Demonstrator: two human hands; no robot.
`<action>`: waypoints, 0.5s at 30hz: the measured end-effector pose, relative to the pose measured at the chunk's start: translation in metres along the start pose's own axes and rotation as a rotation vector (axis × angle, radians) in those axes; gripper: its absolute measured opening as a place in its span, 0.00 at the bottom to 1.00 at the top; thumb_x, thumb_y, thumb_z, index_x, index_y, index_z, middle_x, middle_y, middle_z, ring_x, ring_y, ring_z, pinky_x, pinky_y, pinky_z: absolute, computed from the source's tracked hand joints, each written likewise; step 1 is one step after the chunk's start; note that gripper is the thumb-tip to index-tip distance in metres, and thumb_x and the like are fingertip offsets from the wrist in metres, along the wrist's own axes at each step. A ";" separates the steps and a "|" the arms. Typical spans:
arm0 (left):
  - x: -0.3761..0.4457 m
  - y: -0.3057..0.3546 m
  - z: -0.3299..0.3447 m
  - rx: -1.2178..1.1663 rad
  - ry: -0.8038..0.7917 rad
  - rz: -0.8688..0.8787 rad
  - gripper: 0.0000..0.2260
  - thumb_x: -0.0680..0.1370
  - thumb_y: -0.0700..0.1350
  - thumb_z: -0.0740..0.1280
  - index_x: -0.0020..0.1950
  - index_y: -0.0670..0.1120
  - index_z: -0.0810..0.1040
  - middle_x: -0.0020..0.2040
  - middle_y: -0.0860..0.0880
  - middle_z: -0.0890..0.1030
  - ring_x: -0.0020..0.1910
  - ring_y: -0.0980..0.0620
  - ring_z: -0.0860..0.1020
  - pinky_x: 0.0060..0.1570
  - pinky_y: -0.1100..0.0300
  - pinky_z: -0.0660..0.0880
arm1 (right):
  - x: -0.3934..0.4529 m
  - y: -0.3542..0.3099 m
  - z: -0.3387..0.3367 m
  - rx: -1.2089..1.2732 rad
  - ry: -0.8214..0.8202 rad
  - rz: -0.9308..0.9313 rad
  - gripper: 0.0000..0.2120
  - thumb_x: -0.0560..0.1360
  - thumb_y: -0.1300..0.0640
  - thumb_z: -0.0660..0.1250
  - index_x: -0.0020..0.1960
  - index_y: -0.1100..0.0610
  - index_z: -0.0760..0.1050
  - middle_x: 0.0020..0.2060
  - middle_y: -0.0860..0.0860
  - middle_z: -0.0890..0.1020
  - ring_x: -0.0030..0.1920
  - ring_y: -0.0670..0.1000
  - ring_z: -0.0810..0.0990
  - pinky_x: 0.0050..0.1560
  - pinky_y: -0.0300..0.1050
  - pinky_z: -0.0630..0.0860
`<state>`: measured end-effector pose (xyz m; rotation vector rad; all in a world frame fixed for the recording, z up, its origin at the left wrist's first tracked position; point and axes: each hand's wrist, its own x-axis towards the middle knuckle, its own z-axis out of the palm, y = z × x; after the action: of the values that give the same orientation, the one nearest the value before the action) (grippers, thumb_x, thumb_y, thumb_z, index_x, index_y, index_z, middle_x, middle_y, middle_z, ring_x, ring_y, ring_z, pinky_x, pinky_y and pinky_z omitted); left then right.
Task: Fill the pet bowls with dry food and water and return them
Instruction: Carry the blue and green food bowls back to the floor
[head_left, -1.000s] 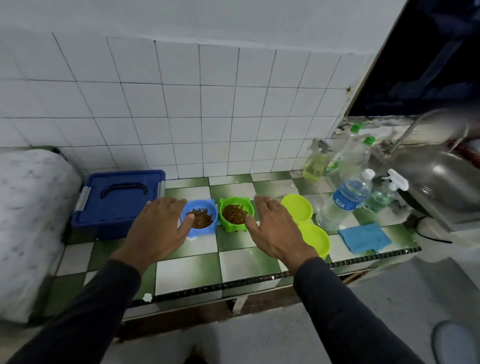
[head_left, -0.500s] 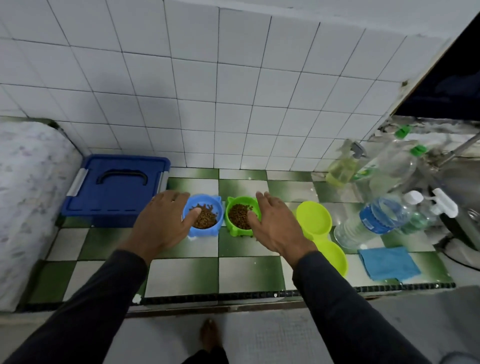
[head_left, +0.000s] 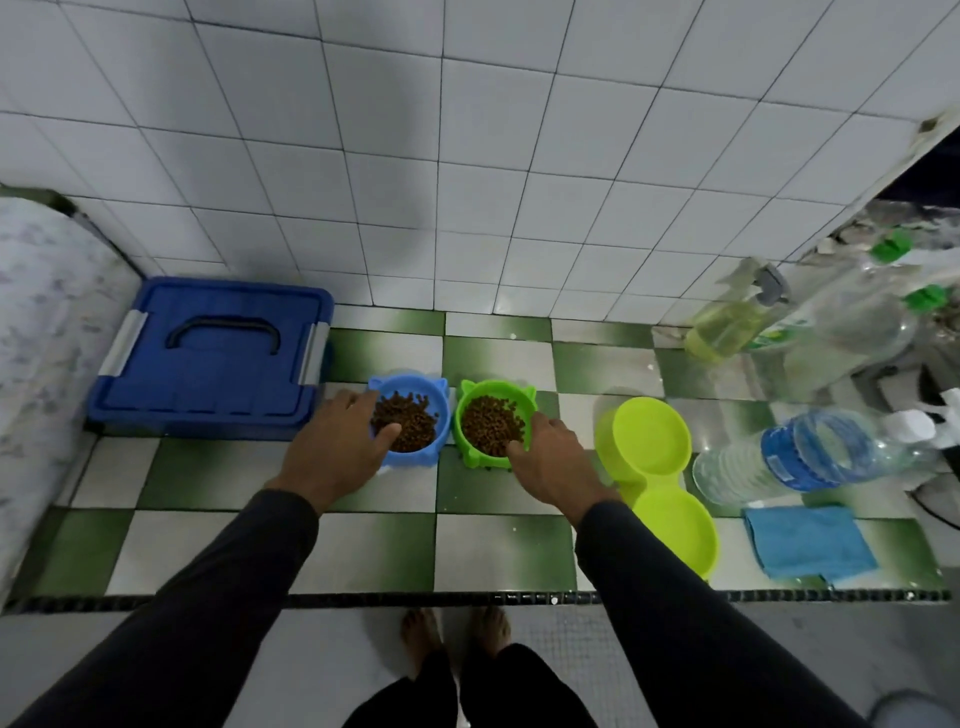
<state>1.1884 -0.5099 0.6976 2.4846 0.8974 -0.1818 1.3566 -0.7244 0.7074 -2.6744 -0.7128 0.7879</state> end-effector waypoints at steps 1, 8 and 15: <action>0.001 -0.001 0.005 -0.007 -0.006 -0.030 0.26 0.83 0.56 0.65 0.77 0.46 0.68 0.67 0.40 0.74 0.64 0.40 0.74 0.62 0.44 0.74 | 0.004 0.003 0.005 0.017 -0.003 0.013 0.20 0.78 0.51 0.63 0.64 0.64 0.70 0.57 0.64 0.77 0.59 0.64 0.75 0.57 0.53 0.73; 0.008 0.000 0.034 -0.117 0.003 -0.219 0.22 0.83 0.52 0.67 0.70 0.40 0.69 0.61 0.35 0.76 0.58 0.36 0.76 0.55 0.42 0.76 | 0.027 0.018 0.032 0.270 -0.031 0.143 0.12 0.77 0.55 0.66 0.48 0.65 0.79 0.46 0.60 0.83 0.50 0.61 0.82 0.48 0.48 0.77; 0.012 0.001 0.051 -0.259 0.054 -0.345 0.16 0.83 0.50 0.67 0.60 0.37 0.76 0.56 0.34 0.81 0.55 0.36 0.78 0.47 0.52 0.73 | 0.038 0.027 0.044 0.388 -0.019 0.184 0.10 0.77 0.57 0.67 0.48 0.64 0.82 0.45 0.60 0.84 0.49 0.60 0.83 0.43 0.43 0.71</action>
<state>1.2006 -0.5289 0.6505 2.0935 1.2824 -0.1052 1.3696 -0.7228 0.6446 -2.4008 -0.2808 0.8936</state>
